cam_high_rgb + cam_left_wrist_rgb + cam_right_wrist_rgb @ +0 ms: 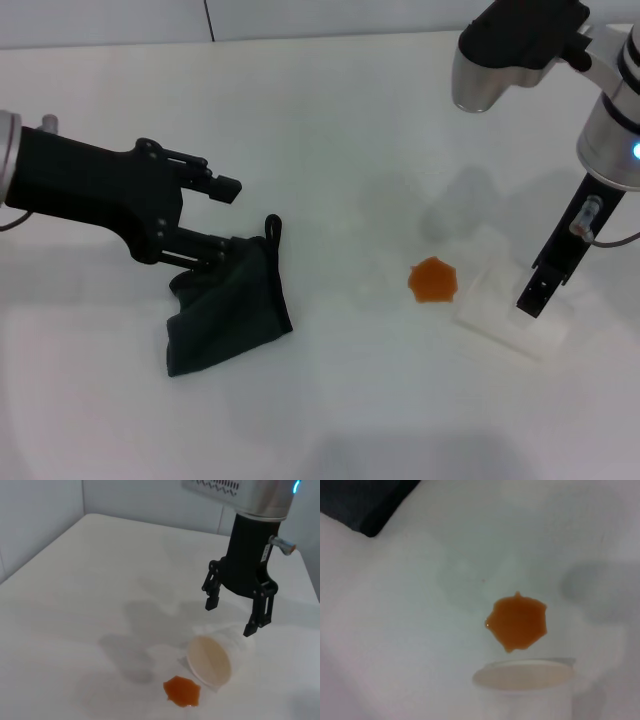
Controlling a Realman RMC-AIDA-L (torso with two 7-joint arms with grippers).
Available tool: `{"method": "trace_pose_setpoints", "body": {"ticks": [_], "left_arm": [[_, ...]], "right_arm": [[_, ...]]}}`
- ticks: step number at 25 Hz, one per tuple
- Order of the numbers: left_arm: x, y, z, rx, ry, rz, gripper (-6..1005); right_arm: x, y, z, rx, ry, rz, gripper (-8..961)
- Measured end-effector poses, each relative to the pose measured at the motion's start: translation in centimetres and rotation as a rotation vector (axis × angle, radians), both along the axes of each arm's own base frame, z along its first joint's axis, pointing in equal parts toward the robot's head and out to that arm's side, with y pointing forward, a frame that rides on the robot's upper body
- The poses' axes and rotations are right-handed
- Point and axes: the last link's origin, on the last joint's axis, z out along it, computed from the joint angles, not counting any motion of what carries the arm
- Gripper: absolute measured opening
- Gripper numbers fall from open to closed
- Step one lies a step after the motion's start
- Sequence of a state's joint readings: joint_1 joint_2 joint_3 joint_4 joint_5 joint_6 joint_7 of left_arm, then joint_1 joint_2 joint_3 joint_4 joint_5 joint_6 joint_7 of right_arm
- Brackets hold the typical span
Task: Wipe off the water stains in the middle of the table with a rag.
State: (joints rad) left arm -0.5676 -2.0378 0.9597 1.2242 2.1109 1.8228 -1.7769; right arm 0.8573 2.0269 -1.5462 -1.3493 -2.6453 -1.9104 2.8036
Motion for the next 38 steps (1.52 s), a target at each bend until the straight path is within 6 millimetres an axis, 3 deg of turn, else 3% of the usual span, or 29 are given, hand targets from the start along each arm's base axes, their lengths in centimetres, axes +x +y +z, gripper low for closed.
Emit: {"method": "trace_pose_setpoints", "body": {"ticks": [24, 38], "left_arm": [[0.2, 0.0, -1.2, -0.013, 0.036, -0.034, 724], [0.8, -0.3, -2.2, -0.036, 0.082, -0.083, 724]], "right_arm": [[0.9, 0.7, -2.3, -0.041, 0.050, -0.042, 855], [2.6, 0.9, -4.6, -0.054, 0.034, -0.065, 854]]}}
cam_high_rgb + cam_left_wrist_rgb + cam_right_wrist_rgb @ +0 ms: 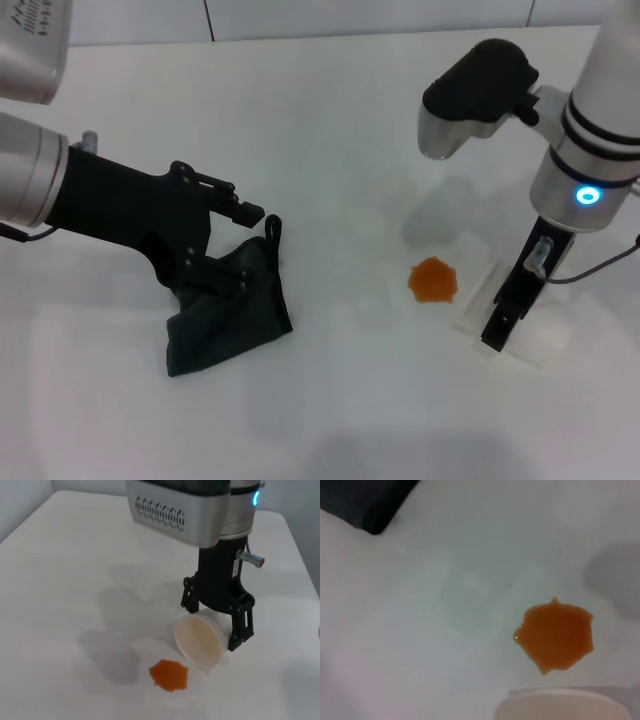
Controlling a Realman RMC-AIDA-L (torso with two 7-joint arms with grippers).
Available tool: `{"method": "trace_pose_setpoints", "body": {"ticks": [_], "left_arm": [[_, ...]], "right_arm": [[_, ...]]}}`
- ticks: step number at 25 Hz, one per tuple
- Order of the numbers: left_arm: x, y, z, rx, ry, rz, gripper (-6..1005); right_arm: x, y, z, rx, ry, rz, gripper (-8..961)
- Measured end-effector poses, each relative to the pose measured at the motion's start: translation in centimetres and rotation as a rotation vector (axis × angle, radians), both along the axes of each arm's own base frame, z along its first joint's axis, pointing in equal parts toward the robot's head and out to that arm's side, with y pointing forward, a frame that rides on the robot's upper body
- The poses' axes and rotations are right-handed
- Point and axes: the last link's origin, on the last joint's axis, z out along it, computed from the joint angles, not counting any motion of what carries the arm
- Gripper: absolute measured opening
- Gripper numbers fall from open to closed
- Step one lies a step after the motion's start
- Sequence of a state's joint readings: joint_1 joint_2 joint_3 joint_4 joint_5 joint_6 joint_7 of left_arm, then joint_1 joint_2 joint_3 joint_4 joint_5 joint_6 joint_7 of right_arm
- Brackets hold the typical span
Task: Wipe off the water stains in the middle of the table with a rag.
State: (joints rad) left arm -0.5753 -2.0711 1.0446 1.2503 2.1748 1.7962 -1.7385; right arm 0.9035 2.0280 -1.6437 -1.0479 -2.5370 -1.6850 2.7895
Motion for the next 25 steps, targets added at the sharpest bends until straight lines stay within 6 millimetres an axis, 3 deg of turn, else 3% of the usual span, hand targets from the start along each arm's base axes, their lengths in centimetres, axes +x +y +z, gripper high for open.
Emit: {"method": "trace_pose_setpoints", "body": {"ticks": [13, 25], "left_arm": [[0.19, -0.39, -0.52, -0.017, 0.027, -0.016, 723], [0.11, -0.46, -0.48, -0.017, 0.028, -0.013, 723]], "right_arm": [[1.07, -0.16, -0.63, -0.001, -0.020, 0.001, 854], [0.68, 0.10, 0.00, 0.023, -0.001, 0.029, 818]]}}
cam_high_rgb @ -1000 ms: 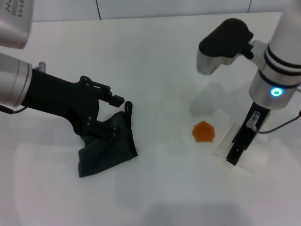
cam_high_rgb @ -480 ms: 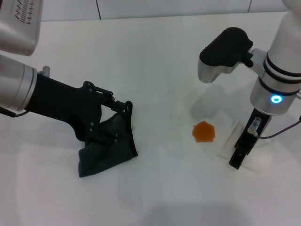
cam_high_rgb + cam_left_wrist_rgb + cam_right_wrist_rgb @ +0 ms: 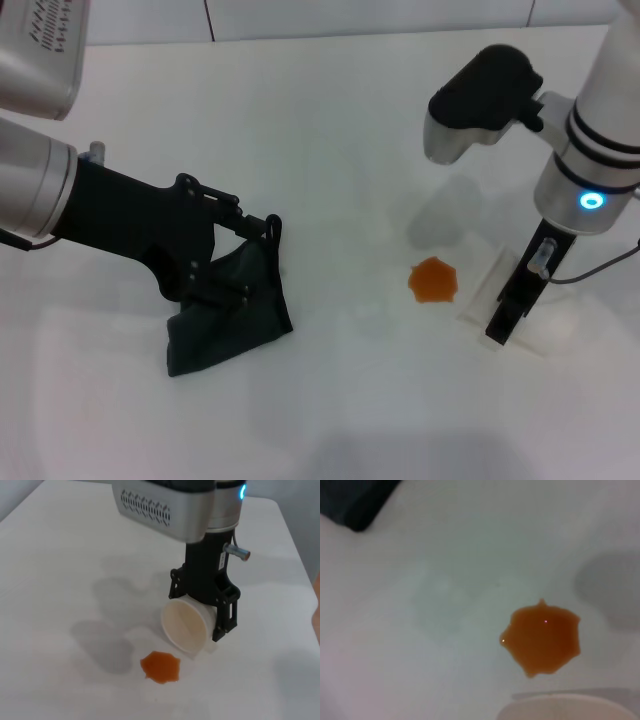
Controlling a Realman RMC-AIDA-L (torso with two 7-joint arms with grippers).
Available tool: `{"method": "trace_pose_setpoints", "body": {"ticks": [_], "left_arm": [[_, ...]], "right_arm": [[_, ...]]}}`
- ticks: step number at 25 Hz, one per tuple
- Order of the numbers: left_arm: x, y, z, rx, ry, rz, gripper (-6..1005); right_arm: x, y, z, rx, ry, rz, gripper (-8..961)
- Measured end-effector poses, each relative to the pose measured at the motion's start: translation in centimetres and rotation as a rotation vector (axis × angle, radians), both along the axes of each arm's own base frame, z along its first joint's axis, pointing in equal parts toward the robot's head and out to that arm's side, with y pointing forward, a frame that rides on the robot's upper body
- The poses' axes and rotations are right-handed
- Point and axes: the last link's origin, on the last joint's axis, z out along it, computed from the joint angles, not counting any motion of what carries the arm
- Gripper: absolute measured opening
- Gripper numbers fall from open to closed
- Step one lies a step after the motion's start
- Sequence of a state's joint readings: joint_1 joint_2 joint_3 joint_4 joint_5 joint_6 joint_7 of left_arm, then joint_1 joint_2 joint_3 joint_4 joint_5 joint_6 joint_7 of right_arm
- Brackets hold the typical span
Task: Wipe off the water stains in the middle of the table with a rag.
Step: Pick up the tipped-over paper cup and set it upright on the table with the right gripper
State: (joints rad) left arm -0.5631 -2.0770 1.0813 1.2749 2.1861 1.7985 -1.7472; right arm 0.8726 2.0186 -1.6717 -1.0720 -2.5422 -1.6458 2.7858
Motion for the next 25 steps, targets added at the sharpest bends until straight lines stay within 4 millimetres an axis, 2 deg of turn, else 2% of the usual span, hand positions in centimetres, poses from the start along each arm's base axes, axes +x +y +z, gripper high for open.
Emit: {"method": "trace_pose_setpoints", "body": {"ticks": [4, 11, 18, 22, 25], "left_arm": [[0.0, -0.1, 0.2, 0.007, -0.002, -0.003, 723], [-0.1, -0.5, 0.8, 0.035, -0.009, -0.009, 722], [0.0, -0.7, 0.9, 0.044, -0.032, -0.003, 722], [0.1, -0.8, 1.0, 0.042, -0.044, 0.007, 722], [0.1, -1.0, 1.2, 0.050, -0.047, 0.012, 722]], "right_arm": [[-0.3, 0.1, 1.3, 0.038, 0.053, 0.014, 793], [0.3, 0.5, 5.3, 0.166, 0.129, 0.031, 736], [2.3, 0.4, 10.0, 0.338, 0.279, 0.117, 693], [4.2, -0.1, 11.8, 0.455, 0.437, 0.249, 676], [4.7, -0.3, 12.4, 0.500, 0.524, 0.316, 663]]}}
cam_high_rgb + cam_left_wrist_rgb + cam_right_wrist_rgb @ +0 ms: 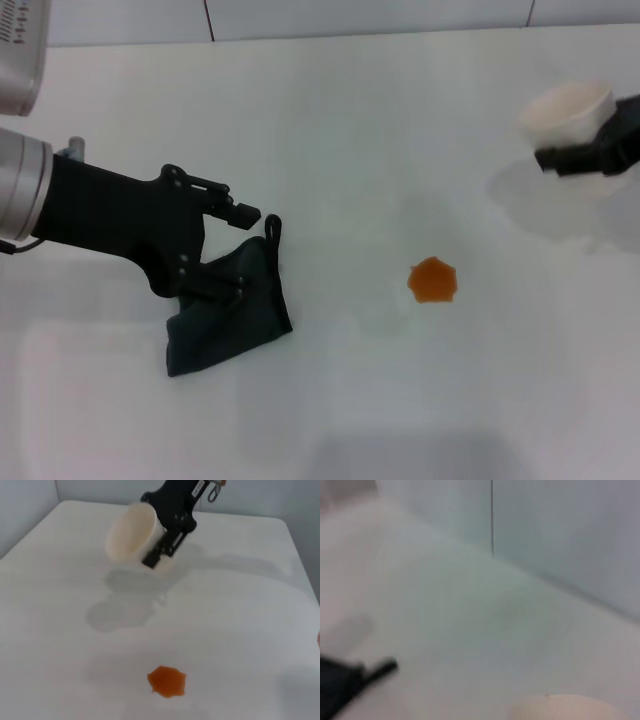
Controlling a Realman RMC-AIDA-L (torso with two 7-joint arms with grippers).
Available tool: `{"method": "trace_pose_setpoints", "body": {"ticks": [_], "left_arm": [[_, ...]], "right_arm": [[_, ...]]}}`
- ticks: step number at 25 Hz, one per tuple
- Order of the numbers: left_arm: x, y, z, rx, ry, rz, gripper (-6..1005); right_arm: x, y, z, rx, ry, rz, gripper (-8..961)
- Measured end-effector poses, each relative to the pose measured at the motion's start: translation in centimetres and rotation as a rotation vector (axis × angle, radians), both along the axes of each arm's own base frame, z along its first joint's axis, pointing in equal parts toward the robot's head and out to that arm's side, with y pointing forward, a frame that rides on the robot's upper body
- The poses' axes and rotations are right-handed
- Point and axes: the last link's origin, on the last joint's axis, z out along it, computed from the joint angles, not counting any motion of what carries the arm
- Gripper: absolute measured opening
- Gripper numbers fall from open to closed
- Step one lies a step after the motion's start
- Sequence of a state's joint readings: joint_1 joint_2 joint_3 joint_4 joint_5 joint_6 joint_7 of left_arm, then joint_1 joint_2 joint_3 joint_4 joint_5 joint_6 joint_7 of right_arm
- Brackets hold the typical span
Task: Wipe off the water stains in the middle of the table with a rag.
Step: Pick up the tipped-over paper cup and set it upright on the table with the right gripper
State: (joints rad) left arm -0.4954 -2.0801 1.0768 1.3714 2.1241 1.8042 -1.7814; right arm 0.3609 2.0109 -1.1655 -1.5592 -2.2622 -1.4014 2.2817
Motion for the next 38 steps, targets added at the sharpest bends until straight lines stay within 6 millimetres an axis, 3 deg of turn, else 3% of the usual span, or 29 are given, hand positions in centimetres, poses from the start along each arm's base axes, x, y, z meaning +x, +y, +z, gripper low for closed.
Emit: {"method": "trace_pose_setpoints", "body": {"ticks": [2, 8, 12, 14, 22, 29, 38], "left_arm": [[-0.2, -0.3, 0.3, 0.013, -0.005, 0.002, 722], [-0.6, -0.9, 0.7, 0.029, -0.011, 0.010, 722], [-0.5, -0.9, 0.7, 0.031, -0.008, 0.005, 721], [-0.5, -0.9, 0.7, 0.032, -0.008, 0.005, 721], [-0.5, -0.8, 0.7, 0.030, 0.003, 0.011, 721], [-0.4, -0.7, 0.7, 0.033, 0.007, 0.002, 721], [-0.3, -0.7, 0.8, 0.037, 0.012, -0.007, 721]], "right_arm": [[0.8, -0.3, 0.2, 0.070, 0.147, 0.117, 654], [2.7, -0.4, -0.5, 0.143, 0.290, 0.240, 595], [5.6, -1.2, -2.1, 0.209, 0.398, 0.314, 582], [6.2, -1.5, -2.5, 0.221, 0.410, 0.330, 582], [9.5, -5.0, -4.4, 0.327, 0.528, 0.447, 578], [11.7, -6.4, -5.6, 0.402, 0.528, 0.399, 572], [13.2, -7.5, -7.5, 0.412, 0.458, 0.374, 565]]}}
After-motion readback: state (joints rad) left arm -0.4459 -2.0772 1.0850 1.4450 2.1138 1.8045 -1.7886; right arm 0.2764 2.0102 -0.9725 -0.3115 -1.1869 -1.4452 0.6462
